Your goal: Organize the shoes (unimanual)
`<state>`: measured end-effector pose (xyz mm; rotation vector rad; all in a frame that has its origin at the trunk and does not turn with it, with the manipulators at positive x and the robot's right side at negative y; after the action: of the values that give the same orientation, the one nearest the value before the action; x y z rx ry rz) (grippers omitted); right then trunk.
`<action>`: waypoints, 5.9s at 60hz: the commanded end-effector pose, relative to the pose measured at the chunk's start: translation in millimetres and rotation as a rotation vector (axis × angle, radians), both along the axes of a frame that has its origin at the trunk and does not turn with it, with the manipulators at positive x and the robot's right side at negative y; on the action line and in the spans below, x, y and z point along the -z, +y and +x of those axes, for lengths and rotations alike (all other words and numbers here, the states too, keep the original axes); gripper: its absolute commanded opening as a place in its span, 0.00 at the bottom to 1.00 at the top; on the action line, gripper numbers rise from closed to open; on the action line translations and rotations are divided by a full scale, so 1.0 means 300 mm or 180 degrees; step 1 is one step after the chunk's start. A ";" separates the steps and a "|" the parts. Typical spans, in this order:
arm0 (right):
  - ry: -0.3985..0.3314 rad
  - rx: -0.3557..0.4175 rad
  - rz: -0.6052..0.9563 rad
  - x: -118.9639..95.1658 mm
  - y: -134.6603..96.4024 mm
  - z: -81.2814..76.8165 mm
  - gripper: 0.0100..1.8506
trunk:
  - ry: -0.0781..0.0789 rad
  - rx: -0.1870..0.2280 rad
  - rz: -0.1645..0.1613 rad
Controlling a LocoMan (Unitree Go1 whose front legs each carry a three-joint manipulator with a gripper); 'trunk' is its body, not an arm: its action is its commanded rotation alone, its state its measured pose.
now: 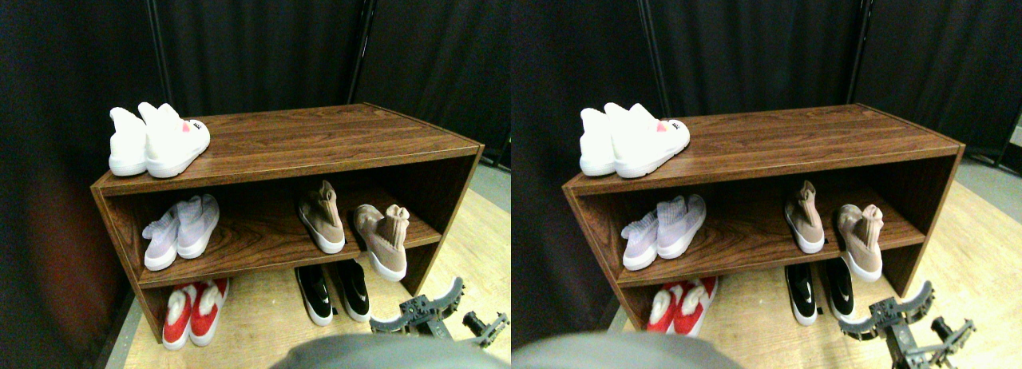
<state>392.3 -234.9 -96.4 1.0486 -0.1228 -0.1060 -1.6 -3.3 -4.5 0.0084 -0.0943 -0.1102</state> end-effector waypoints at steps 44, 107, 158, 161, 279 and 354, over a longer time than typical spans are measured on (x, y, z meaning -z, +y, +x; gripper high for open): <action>0.0052 0.0140 0.0420 0.003 -0.022 0.195 0.83 | 0.0039 -0.0040 -0.0051; 0.0164 -0.0262 0.1000 -0.052 -0.057 0.079 0.94 | 0.0046 -0.0051 -0.0026; -0.0520 0.0562 0.0102 -0.212 -0.249 0.116 0.03 | 0.0053 -0.0109 -0.0069; -0.0547 0.0632 0.0139 -0.214 -0.267 0.149 0.03 | 0.0044 -0.0115 -0.0075; 0.0023 0.0790 0.0588 -0.048 -0.138 0.360 0.03 | 0.0108 -0.0373 -0.0207; -0.0463 0.0579 0.0170 -0.210 -0.263 0.209 0.03 | 0.0047 -0.0214 -0.0141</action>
<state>461.4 -319.3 -45.7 1.1108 -0.3061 -0.2439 1.4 -3.2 -2.7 -0.0209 -0.0721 -0.0396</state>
